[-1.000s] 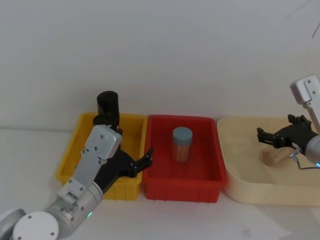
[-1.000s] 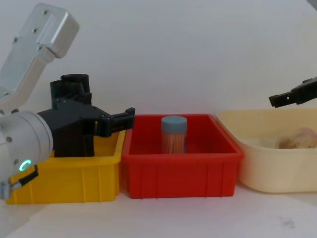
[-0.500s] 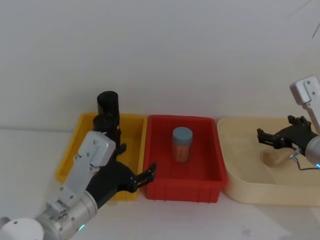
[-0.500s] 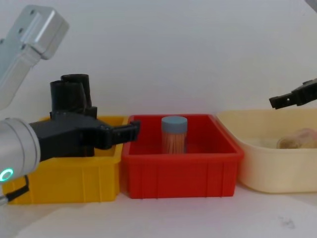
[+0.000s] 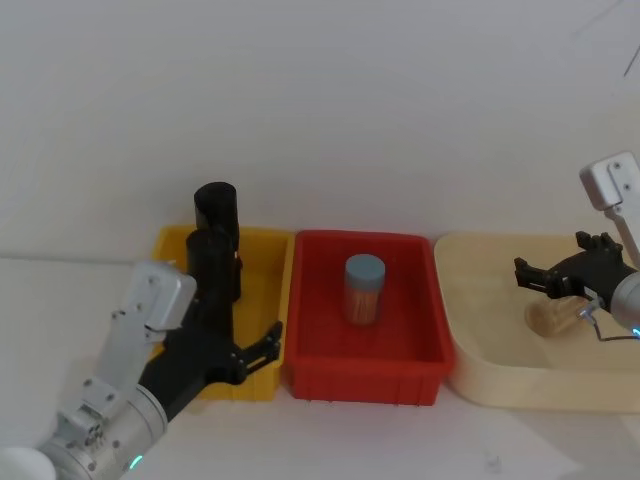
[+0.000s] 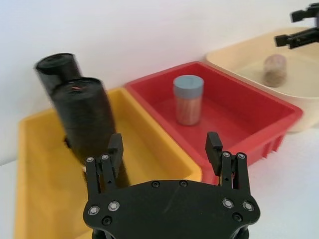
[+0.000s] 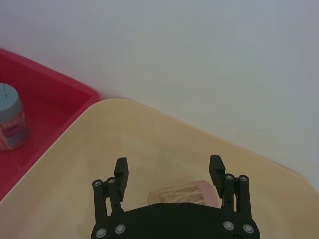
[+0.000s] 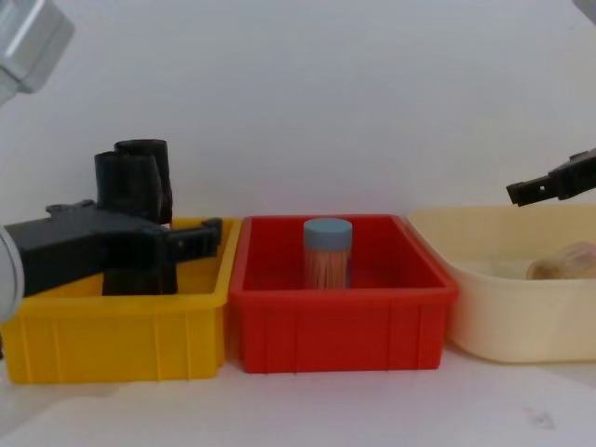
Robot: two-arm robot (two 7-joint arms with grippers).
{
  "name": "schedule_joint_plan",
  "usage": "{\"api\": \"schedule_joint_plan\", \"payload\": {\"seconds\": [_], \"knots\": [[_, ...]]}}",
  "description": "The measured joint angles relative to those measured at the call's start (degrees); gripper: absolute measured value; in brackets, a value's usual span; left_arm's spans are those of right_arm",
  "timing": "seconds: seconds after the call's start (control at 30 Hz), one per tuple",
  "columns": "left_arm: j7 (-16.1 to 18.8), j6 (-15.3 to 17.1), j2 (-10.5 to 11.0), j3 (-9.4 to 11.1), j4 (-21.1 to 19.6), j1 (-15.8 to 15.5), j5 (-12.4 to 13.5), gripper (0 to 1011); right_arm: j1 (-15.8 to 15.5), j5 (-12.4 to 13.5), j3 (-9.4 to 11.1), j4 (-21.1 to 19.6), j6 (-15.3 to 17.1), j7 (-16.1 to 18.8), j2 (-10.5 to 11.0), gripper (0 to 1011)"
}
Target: Pick up the garbage bag with the one hand and transfer it to the other hand.
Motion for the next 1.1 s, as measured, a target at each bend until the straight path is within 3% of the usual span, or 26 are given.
{"api": "schedule_joint_plan", "payload": {"seconds": [0.5,0.87,1.1], "knots": [[6.3,6.0,-1.7,-3.5,-1.7,0.0,1.2,1001,0.0,0.0,0.0,0.0,0.0,0.0,0.0,1001],[7.1,9.1,-3.0,-4.5,0.8,-3.1,1.1,1001,0.0,0.0,0.0,0.0,0.0,0.0,0.0,1000],[5.7,10.2,-3.9,-4.6,4.7,-6.8,1.0,1001,0.0,0.0,0.0,0.0,0.0,0.0,0.0,1001]]}}
